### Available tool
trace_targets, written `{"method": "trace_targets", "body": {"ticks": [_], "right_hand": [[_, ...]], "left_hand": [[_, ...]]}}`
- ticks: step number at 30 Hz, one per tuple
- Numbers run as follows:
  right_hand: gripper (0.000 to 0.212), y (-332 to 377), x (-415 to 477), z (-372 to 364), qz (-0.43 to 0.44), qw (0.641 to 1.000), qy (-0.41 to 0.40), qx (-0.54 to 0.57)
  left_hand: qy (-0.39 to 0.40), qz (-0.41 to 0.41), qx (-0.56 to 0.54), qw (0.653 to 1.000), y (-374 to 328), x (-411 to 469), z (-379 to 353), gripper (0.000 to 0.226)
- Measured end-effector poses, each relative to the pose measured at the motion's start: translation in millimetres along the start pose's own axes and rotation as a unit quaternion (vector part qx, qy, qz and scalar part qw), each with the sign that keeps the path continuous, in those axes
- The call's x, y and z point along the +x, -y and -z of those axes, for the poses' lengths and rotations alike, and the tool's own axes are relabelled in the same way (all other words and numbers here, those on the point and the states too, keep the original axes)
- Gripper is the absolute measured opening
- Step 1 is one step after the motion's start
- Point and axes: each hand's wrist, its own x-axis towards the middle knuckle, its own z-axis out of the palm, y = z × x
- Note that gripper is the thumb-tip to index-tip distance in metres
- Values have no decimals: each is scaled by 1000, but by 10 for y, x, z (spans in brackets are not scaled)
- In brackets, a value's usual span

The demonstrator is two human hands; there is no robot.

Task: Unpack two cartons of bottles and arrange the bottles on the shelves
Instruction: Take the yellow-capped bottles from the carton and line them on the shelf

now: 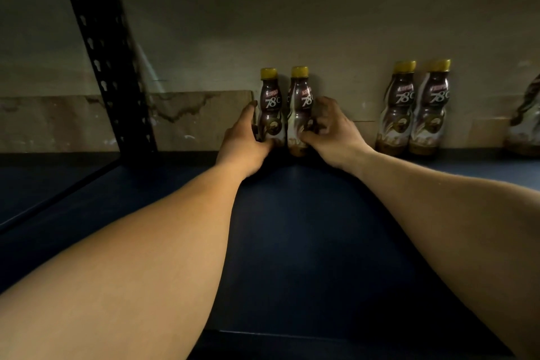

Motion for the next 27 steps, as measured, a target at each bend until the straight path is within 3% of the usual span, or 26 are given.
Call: {"method": "trace_targets", "body": {"ticks": [10,20,27], "right_hand": [[107,45,5,-65,-12,1000,16,23],[77,0,31,-65,-11,999,-28,-42],[79,26,-10,-38,7,998,-45,-32]], "left_hand": [[-6,3,-3,1000,-19,1,5,69],[-10,-2,9,1000,-1,-5,9,57],[-11,0,4,1000,-5,-15,12,66]]}}
